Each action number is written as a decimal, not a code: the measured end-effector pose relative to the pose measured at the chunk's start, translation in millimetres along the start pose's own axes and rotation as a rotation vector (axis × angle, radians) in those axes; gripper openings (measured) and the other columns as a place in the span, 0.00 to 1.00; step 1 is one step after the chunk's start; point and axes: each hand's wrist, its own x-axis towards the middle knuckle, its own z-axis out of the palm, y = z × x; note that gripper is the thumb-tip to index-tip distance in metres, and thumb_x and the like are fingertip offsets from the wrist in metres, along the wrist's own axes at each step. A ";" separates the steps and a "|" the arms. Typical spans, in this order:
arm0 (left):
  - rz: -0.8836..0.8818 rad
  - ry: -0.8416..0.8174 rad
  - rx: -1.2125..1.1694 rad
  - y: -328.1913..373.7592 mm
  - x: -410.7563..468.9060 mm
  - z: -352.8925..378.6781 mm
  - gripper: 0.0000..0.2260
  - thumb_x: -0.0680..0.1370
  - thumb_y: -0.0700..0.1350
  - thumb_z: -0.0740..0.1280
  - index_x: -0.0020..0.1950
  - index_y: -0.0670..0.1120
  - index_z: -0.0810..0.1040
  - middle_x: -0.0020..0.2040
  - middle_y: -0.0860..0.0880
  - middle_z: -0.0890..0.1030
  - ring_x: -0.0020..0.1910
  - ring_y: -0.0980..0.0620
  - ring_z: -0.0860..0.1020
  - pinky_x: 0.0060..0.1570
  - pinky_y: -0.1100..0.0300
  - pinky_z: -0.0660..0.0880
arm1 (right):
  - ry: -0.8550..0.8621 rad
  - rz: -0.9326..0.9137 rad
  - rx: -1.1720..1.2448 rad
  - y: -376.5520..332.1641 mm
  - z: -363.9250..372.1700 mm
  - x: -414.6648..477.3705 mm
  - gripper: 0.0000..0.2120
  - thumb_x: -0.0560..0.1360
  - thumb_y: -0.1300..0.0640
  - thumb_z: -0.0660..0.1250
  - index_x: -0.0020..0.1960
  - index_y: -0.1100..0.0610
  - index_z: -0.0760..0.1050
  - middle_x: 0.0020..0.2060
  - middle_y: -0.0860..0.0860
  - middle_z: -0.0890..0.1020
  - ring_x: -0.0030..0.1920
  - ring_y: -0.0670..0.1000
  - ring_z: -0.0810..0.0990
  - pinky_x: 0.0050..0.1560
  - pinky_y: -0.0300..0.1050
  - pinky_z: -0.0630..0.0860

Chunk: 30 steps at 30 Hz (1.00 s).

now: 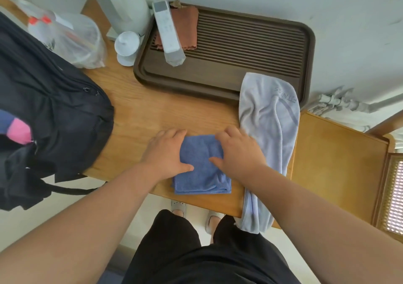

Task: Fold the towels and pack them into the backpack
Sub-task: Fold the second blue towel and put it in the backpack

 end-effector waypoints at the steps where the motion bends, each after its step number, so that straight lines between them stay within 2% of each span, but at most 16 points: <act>1: 0.026 -0.016 0.031 1.9 3.0 -3.3 0.51 0.63 0.66 0.76 0.80 0.51 0.57 0.76 0.51 0.65 0.72 0.46 0.64 0.70 0.49 0.65 | -0.002 -0.028 -0.032 0.3 0.6 6.8 0.35 0.71 0.38 0.72 0.72 0.51 0.65 0.66 0.49 0.69 0.67 0.54 0.69 0.64 0.51 0.70; 3: 0.063 -0.043 0.087 6.7 7.0 -6.8 0.53 0.62 0.66 0.77 0.80 0.51 0.57 0.74 0.51 0.66 0.70 0.46 0.65 0.68 0.49 0.67 | -0.077 -0.073 -0.123 -0.7 3.3 18.4 0.48 0.67 0.37 0.75 0.78 0.51 0.56 0.71 0.49 0.66 0.70 0.55 0.65 0.69 0.53 0.67; 5: 0.070 -0.055 0.120 11.5 9.8 -6.0 0.52 0.61 0.64 0.78 0.79 0.51 0.58 0.72 0.51 0.68 0.69 0.45 0.66 0.67 0.49 0.67 | -0.127 -0.109 -0.207 1.3 7.4 26.1 0.52 0.65 0.37 0.77 0.78 0.52 0.53 0.70 0.49 0.66 0.70 0.55 0.65 0.68 0.52 0.66; 7: 0.065 -0.064 0.127 14.3 13.7 -5.1 0.48 0.61 0.62 0.78 0.76 0.51 0.63 0.69 0.50 0.70 0.67 0.45 0.68 0.65 0.50 0.68 | -0.145 -0.117 -0.248 3.3 9.2 30.7 0.51 0.64 0.37 0.77 0.77 0.51 0.55 0.68 0.49 0.68 0.68 0.55 0.67 0.66 0.52 0.68; 8: 0.072 -0.063 0.124 15.2 15.9 -5.1 0.42 0.62 0.61 0.78 0.73 0.51 0.67 0.66 0.50 0.73 0.65 0.46 0.69 0.62 0.50 0.69 | -0.155 -0.112 -0.254 3.4 8.9 31.9 0.50 0.64 0.37 0.77 0.77 0.51 0.56 0.67 0.49 0.70 0.67 0.55 0.67 0.65 0.52 0.68; 10: 0.108 -0.036 0.109 18.4 19.7 -7.5 0.23 0.66 0.54 0.76 0.57 0.51 0.75 0.55 0.51 0.76 0.58 0.46 0.73 0.53 0.52 0.71 | -0.165 -0.101 -0.249 3.5 9.5 32.6 0.44 0.65 0.38 0.78 0.73 0.51 0.61 0.64 0.50 0.72 0.65 0.56 0.70 0.62 0.51 0.70; 12: 0.139 0.003 0.066 19.6 21.0 -11.0 0.10 0.69 0.49 0.73 0.44 0.51 0.73 0.45 0.52 0.73 0.52 0.47 0.73 0.45 0.55 0.67 | -0.133 -0.124 -0.248 2.3 10.1 32.6 0.32 0.68 0.42 0.77 0.65 0.52 0.68 0.60 0.50 0.74 0.61 0.55 0.73 0.56 0.50 0.73; 15: 0.181 0.164 -0.007 13.8 19.8 -13.2 0.10 0.72 0.45 0.70 0.41 0.51 0.69 0.41 0.54 0.68 0.46 0.49 0.71 0.40 0.56 0.63 | 0.054 -0.198 -0.248 3.9 7.9 30.1 0.20 0.69 0.50 0.76 0.56 0.52 0.72 0.52 0.51 0.74 0.52 0.55 0.75 0.46 0.47 0.73; 17: 0.188 0.241 -0.030 9.0 15.9 -15.9 0.09 0.73 0.43 0.69 0.44 0.50 0.69 0.40 0.54 0.70 0.43 0.49 0.70 0.39 0.55 0.62 | 0.137 -0.233 -0.202 7.0 7.1 26.4 0.24 0.66 0.47 0.76 0.58 0.51 0.72 0.52 0.50 0.74 0.50 0.54 0.75 0.46 0.47 0.74; 19: 0.184 0.267 -0.019 7.2 9.1 -18.0 0.09 0.72 0.40 0.68 0.46 0.49 0.69 0.40 0.52 0.73 0.42 0.46 0.72 0.39 0.54 0.63 | 0.133 -0.241 -0.169 8.8 9.2 19.0 0.32 0.64 0.43 0.76 0.64 0.49 0.69 0.53 0.49 0.74 0.50 0.53 0.74 0.49 0.48 0.76; 21: 0.195 0.259 0.029 5.7 1.3 -13.9 0.10 0.73 0.40 0.67 0.51 0.50 0.71 0.43 0.51 0.77 0.44 0.45 0.75 0.42 0.52 0.67 | 0.113 -0.224 -0.197 7.9 17.0 12.4 0.35 0.64 0.46 0.78 0.66 0.48 0.67 0.52 0.48 0.74 0.48 0.52 0.75 0.46 0.47 0.77; 23: 0.256 0.257 0.071 2.8 -7.5 -0.9 0.17 0.74 0.41 0.68 0.62 0.49 0.74 0.57 0.48 0.80 0.56 0.44 0.77 0.56 0.50 0.72 | 0.151 -0.200 -0.227 6.6 28.0 9.3 0.30 0.64 0.53 0.78 0.62 0.51 0.68 0.50 0.49 0.73 0.45 0.53 0.75 0.42 0.48 0.77; 25: 0.299 0.258 0.135 -0.3 -20.1 13.1 0.25 0.76 0.47 0.69 0.73 0.47 0.71 0.72 0.45 0.73 0.70 0.43 0.71 0.70 0.45 0.66 | 0.254 -0.209 -0.241 5.3 39.0 5.4 0.24 0.64 0.59 0.75 0.57 0.53 0.70 0.47 0.51 0.73 0.42 0.54 0.73 0.39 0.50 0.76; 27: 0.301 0.240 0.199 -3.8 -34.4 25.7 0.31 0.78 0.56 0.65 0.79 0.46 0.64 0.79 0.44 0.63 0.77 0.44 0.63 0.75 0.40 0.59 | 0.382 -0.261 -0.284 5.6 48.3 -2.4 0.16 0.68 0.61 0.71 0.54 0.54 0.72 0.47 0.52 0.75 0.42 0.55 0.73 0.39 0.50 0.73; 28: 0.299 0.226 0.223 -6.4 -40.6 32.2 0.33 0.79 0.58 0.63 0.80 0.46 0.60 0.81 0.44 0.59 0.79 0.44 0.59 0.76 0.38 0.57 | 0.429 -0.292 -0.303 6.3 52.3 -8.6 0.15 0.70 0.61 0.69 0.56 0.54 0.74 0.50 0.53 0.76 0.44 0.56 0.74 0.41 0.50 0.73; 30: 0.291 0.192 0.264 -11.3 -51.0 44.3 0.37 0.79 0.62 0.60 0.82 0.47 0.52 0.82 0.45 0.51 0.81 0.44 0.51 0.76 0.37 0.54 | 0.434 -0.351 -0.326 9.0 62.2 -21.3 0.21 0.73 0.60 0.66 0.66 0.54 0.74 0.60 0.55 0.77 0.55 0.59 0.76 0.51 0.54 0.74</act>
